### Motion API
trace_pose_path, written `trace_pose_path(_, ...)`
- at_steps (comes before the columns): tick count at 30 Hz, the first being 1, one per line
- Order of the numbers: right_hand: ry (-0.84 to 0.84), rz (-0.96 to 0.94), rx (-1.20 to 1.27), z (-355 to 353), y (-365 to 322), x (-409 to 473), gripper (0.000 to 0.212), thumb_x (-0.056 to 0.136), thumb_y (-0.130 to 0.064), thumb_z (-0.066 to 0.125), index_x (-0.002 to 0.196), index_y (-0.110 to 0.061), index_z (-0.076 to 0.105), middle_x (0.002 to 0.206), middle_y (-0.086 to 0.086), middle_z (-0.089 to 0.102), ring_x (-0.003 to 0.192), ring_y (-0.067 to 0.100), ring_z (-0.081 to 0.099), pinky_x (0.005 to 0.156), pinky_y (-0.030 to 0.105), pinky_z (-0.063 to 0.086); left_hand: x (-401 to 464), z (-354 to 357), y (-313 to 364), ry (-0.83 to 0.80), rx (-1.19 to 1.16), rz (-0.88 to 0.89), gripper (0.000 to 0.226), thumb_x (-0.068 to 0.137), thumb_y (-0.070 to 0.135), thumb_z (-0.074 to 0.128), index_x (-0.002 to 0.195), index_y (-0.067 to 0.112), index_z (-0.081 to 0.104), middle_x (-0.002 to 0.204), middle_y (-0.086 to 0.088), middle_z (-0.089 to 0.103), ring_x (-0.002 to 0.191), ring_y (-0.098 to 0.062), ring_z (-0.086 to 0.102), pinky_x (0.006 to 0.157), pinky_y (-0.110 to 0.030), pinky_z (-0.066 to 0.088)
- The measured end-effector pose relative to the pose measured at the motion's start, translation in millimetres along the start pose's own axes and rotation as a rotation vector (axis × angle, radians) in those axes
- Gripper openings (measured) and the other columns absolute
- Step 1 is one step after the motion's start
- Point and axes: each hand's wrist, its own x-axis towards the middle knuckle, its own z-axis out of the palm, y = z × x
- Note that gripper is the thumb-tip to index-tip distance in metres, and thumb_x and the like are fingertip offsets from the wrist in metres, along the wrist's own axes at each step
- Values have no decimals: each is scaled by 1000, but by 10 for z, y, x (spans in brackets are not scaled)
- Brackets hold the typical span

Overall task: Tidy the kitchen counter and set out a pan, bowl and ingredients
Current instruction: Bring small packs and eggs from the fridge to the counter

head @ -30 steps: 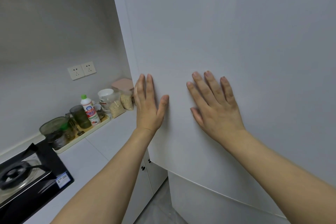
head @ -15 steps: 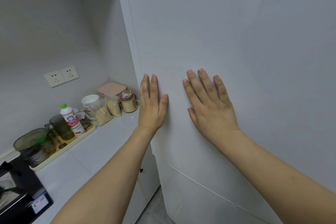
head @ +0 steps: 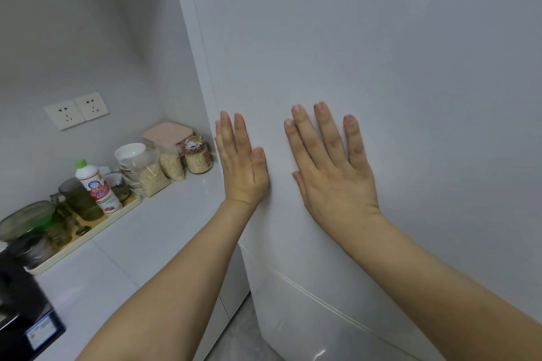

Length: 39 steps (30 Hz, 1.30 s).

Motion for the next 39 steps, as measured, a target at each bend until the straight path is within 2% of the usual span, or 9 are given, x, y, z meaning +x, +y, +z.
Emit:
trace_pose_path(5, -5, 8, 208, -89, -229, 72, 87, 91, -41, 51, 154, -8, 2, 161, 12, -2, 148, 32, -2, 116, 54, -11, -84, -378, -173, -173, 111, 5, 60, 101, 37, 29, 155, 18, 13, 163, -9, 7, 151, -26, 4, 120, -54, 5)
trace_pose_path(10, -25, -100, 395, -197, -723, 186, 93, 83, -44, 62, 154, -7, 13, 161, 13, 7, 148, 33, 3, 118, 55, -1, -294, -1123, -570, -250, 270, -99, 58, 102, 37, 28, 154, 14, 19, 162, -7, 14, 150, -25, 8, 119, -53, 11)
trace_pose_path(13, -9, -195, 504, -450, -1223, 292, 97, 80, -43, 65, 153, -7, 14, 161, 13, 7, 148, 33, 4, 118, 55, 0, -570, -1847, -812, -244, 356, -180, 58, 102, 39, 29, 153, 11, 25, 160, -8, 20, 150, -24, 12, 120, -50, 13)
trace_pose_path(17, 18, -312, 686, -1121, -2008, 383, 100, 80, -44, 65, 154, -8, 9, 161, 13, 4, 148, 33, 1, 118, 55, 2, -1072, -3004, -1064, -213, 493, -279, 56, 102, 36, 35, 151, 9, 29, 157, -9, 25, 147, -29, 19, 115, -56, 21)
trace_pose_path(26, 163, -631, 974, -2959, -3424, 233, 87, 76, -42, 69, 147, -6, 33, 157, 14, 22, 146, 35, 16, 117, 55, 8, -2270, -5384, -987, -79, 776, -533, 54, 102, 31, 40, 151, 10, 30, 154, -7, 28, 141, -25, 27, 115, -50, 26)
trace_pose_path(33, 251, -809, 1110, -4244, -4143, -167, 86, 76, -40, 70, 147, -7, 35, 158, 14, 21, 146, 35, 16, 117, 55, 8, -3159, -6734, -635, 45, 909, -693, 54, 101, 35, 40, 149, 12, 33, 154, -5, 29, 142, -26, 27, 113, -51, 29)
trace_pose_path(39, 331, -949, 1185, -5302, -4579, -632, 89, 76, -43, 71, 148, -8, 34, 158, 15, 19, 147, 36, 13, 118, 55, 6, -3917, -7681, -193, 116, 1038, -805, 55, 100, 37, 39, 149, 11, 34, 153, -7, 31, 139, -26, 30, 114, -45, 30)
